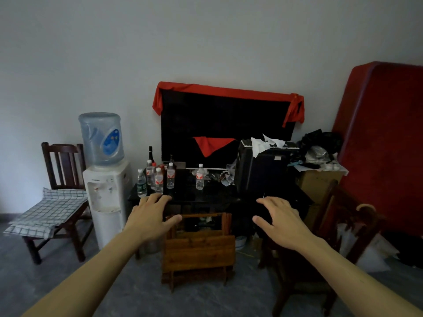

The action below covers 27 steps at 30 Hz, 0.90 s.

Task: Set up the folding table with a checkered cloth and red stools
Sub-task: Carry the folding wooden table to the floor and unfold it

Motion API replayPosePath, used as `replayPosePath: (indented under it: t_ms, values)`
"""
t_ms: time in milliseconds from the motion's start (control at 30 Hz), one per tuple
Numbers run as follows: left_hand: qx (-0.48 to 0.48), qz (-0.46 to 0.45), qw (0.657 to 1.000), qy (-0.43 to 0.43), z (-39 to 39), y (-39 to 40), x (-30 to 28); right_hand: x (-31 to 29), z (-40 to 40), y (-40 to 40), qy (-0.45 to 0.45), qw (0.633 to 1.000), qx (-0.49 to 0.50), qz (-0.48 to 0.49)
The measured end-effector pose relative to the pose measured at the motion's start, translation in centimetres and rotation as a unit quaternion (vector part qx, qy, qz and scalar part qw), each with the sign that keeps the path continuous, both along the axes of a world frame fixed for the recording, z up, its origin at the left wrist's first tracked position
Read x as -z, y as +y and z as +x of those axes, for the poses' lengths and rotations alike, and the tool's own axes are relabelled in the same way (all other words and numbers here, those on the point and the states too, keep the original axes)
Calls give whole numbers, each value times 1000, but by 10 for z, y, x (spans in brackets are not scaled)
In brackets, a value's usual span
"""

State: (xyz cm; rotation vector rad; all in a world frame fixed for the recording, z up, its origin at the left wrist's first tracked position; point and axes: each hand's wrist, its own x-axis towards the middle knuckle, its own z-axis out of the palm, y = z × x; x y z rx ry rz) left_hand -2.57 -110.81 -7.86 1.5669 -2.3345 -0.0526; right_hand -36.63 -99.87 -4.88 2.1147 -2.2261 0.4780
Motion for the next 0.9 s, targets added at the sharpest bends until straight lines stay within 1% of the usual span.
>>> replayPosePath:
  t_ms: [100, 167, 267, 467, 567, 667, 733, 900]
  values:
    - [3, 40, 999, -6, -5, -41, 15, 19, 0, -39, 0, 1000, -2, 29]
    - [4, 79, 997, -26, -11, -68, 28, 36, -3, -68, 7, 999, -9, 47]
    - [9, 110, 993, -49, -23, -111, 42, 51, -15, -116, -2, 998, -10, 63]
    - [-9, 105, 992, -64, -65, -217, 64, 74, -59, -230, -40, 998, -11, 48]
    - [-32, 123, 990, -63, -92, -264, 72, 83, -85, -291, -50, 997, -17, 49]
    - [-52, 141, 986, -71, -114, -302, 78, 88, -105, -347, -58, 995, -37, 66]
    - [-58, 146, 986, -61, -124, -325, 85, 94, -114, -381, -54, 994, -53, 78]
    - [-71, 175, 981, -53, -140, -373, 105, 122, -126, -440, -61, 985, -70, 144]
